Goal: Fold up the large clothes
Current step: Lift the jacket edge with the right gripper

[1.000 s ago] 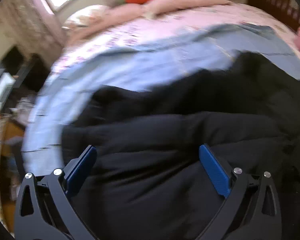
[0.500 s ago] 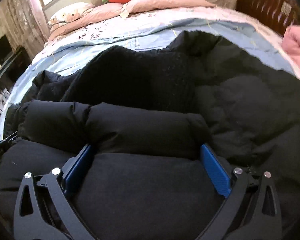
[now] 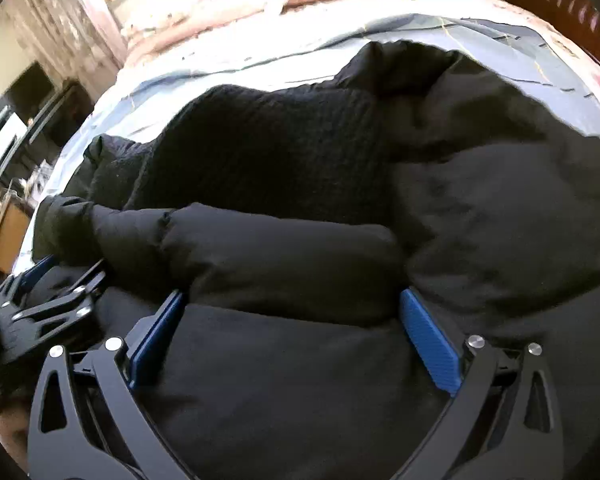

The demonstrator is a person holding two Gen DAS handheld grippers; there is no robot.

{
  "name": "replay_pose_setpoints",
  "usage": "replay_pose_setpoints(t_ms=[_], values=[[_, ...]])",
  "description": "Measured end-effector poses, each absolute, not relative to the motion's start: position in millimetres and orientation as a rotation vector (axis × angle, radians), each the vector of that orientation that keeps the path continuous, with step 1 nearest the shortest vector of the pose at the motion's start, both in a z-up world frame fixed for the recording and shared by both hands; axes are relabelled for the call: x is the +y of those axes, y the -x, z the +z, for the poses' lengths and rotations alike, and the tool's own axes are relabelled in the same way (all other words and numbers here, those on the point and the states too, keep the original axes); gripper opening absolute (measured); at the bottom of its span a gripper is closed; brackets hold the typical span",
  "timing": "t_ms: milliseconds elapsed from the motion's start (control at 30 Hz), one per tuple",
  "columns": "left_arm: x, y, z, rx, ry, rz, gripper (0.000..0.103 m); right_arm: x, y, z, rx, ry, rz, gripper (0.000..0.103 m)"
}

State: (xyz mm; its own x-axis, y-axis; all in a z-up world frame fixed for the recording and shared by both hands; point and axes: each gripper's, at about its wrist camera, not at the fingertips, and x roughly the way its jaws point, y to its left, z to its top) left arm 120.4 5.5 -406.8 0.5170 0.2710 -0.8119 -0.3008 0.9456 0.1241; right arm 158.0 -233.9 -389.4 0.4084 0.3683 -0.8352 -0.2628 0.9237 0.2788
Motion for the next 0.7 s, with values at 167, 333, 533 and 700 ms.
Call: replay_pose_setpoints(t_ms=[167, 333, 533, 700], values=[[6, -124, -407, 0.966, 0.0, 0.356, 0.101, -418, -157, -358, 0.966, -0.574, 0.175, 0.102], [2, -120, -410, 0.946, -0.007, 0.38, 0.101, -580, -114, -398, 0.91, -0.973, -0.109, 0.102], [-1, -122, -410, 0.938, -0.026, 0.399, 0.101, -649, -98, -439, 0.771, -1.221, -0.256, 0.102], [1, -121, -410, 0.932, -0.022, 0.398, 0.101, -669, -121, -472, 0.58, -1.487, -0.222, 0.019]])
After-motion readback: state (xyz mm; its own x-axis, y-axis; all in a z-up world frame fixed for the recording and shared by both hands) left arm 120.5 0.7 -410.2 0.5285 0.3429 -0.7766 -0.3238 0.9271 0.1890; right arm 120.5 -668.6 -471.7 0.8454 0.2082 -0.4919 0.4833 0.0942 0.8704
